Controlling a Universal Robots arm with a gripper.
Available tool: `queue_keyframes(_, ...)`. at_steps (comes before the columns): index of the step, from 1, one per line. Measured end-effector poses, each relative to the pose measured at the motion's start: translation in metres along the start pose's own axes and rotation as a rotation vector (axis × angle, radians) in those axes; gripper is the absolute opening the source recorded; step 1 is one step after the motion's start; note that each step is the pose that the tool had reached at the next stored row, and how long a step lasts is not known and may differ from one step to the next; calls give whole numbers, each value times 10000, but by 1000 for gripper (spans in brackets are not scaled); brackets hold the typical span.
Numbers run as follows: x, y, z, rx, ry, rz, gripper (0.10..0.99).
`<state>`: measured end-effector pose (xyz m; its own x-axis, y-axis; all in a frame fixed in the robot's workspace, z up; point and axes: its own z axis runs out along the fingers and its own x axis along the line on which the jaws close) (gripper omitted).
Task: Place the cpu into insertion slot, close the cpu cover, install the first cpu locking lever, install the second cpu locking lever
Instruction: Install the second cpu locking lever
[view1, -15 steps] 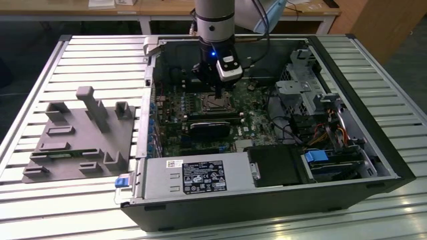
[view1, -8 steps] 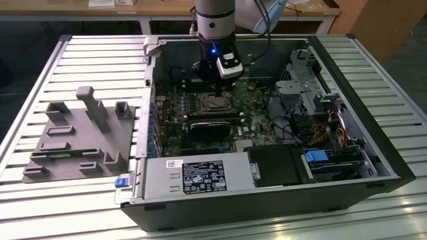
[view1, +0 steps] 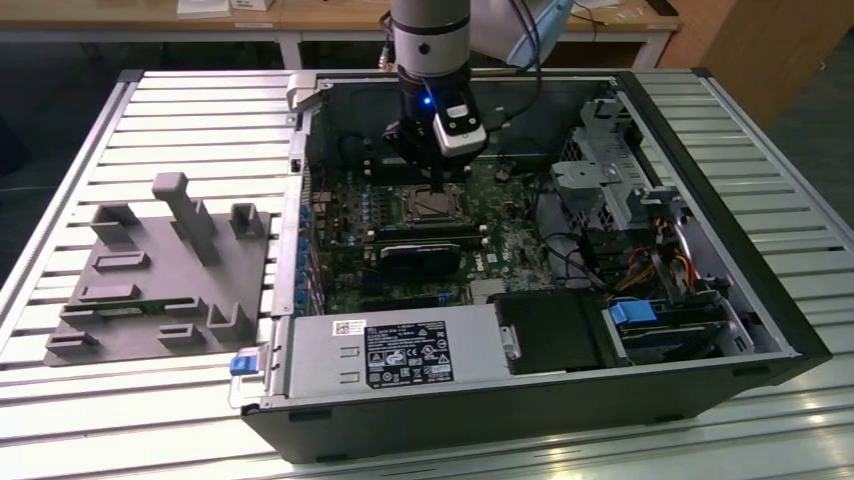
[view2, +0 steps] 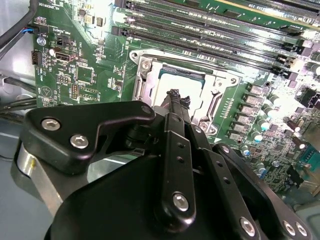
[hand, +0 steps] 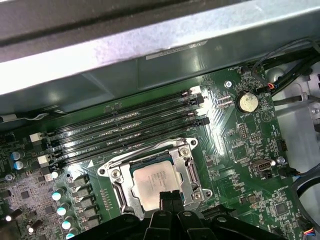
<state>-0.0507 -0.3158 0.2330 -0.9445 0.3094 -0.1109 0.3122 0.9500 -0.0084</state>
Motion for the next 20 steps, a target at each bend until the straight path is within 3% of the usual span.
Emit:
queue_keyframes(15, -8, 0, -65, 3, 20, -3, 102)
queue_keyframes(19, -18, 3, -60, 150, 466, -21, 102)
queue_keyframes(20, -19, 2, -60, 168, 525, -24, 102)
